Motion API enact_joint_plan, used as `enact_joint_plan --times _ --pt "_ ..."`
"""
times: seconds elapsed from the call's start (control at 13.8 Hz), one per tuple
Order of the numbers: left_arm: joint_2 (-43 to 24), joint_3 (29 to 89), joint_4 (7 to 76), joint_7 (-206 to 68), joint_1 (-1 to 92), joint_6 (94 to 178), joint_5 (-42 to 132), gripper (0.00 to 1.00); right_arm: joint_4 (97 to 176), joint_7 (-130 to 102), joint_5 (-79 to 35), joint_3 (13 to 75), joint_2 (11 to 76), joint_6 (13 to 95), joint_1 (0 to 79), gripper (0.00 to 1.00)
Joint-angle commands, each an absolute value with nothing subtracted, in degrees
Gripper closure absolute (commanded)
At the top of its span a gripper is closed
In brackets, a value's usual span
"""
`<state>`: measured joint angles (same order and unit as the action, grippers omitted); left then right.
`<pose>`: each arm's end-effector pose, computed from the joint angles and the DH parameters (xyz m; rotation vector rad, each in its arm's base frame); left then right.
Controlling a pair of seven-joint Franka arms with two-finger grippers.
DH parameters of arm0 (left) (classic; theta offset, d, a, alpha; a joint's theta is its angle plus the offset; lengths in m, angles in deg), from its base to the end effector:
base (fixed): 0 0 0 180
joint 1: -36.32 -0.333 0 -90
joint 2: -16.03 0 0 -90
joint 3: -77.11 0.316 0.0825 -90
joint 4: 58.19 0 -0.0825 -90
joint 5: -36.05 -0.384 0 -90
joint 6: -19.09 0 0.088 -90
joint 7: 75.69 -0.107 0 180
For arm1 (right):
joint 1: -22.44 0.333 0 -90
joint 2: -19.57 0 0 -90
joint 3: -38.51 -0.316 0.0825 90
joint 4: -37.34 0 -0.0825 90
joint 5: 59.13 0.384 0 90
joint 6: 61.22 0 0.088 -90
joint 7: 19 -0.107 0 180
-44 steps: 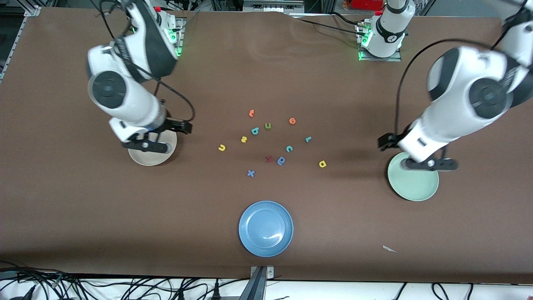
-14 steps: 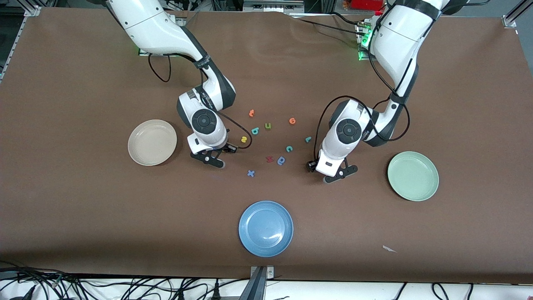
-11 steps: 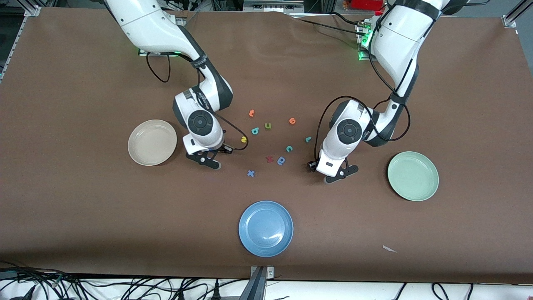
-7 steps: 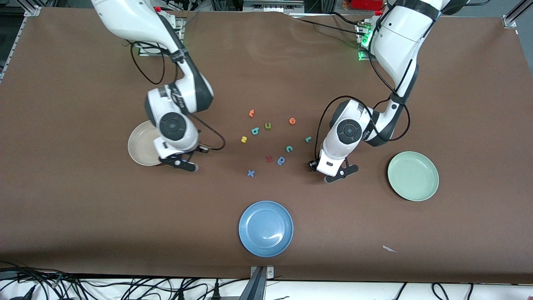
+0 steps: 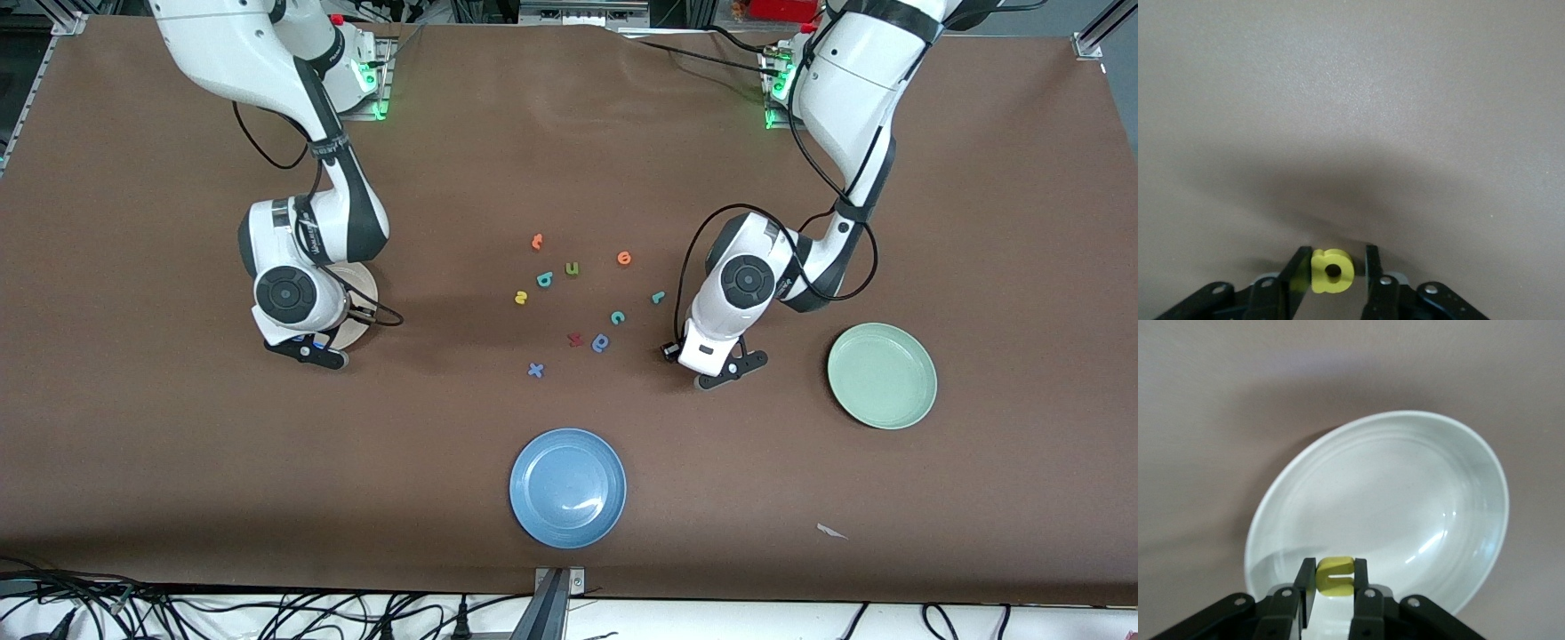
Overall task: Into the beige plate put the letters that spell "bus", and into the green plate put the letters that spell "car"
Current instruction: 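Place the u on the cream plate while the left gripper carries b to green plate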
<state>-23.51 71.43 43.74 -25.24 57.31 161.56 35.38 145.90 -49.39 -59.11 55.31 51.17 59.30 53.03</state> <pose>0.5908 -0.2916 0.1716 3.0143 0.6567 -0.0284 0.5770 0.1460 0.1996 2.8294 -0.3890 -0.3422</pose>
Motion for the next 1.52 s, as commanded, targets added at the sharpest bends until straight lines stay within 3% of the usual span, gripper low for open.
enact_joint_plan --times 0.0,0.36,0.51,0.72,1.09,1.38,1.45 --pt "-23.25 71.39 44.64 -24.27 57.41 161.47 34.38 0.72 146.33 -49.94 -59.22 55.39 49.81 59.11 53.11 0.00" --pt "-22.20 71.92 43.59 -25.49 57.15 157.27 34.30 0.78 140.89 -58.87 -57.90 53.20 47.34 53.56 55.31 0.00" --pt "-20.89 72.53 41.22 -30.04 55.67 152.10 34.30 0.79 139.83 -68.17 -54.06 49.16 47.69 54.70 55.57 0.01" --pt "-18.87 72.62 37.70 -43.56 49.88 143.56 34.21 0.79 139.30 -77.24 -51.57 48.36 48.92 60.22 59.16 0.02" --pt "-18.15 72.54 37.61 -65.18 39.59 141.96 25.87 0.80 139.91 -84.83 -51.92 48.53 53.84 73.92 70.93 0.36" --pt "-19.55 72.54 37.61 -80.49 33.43 143.01 22.62 0.81 140.61 -84.83 -52.10 48.44 55.78 76.59 71.83 0.39" --pt "-20.08 72.54 37.61 -82.69 32.90 144.67 22.43 0.71 140.79 -84.83 -52.10 48.44 56.22 77.37 71.92 0.39"
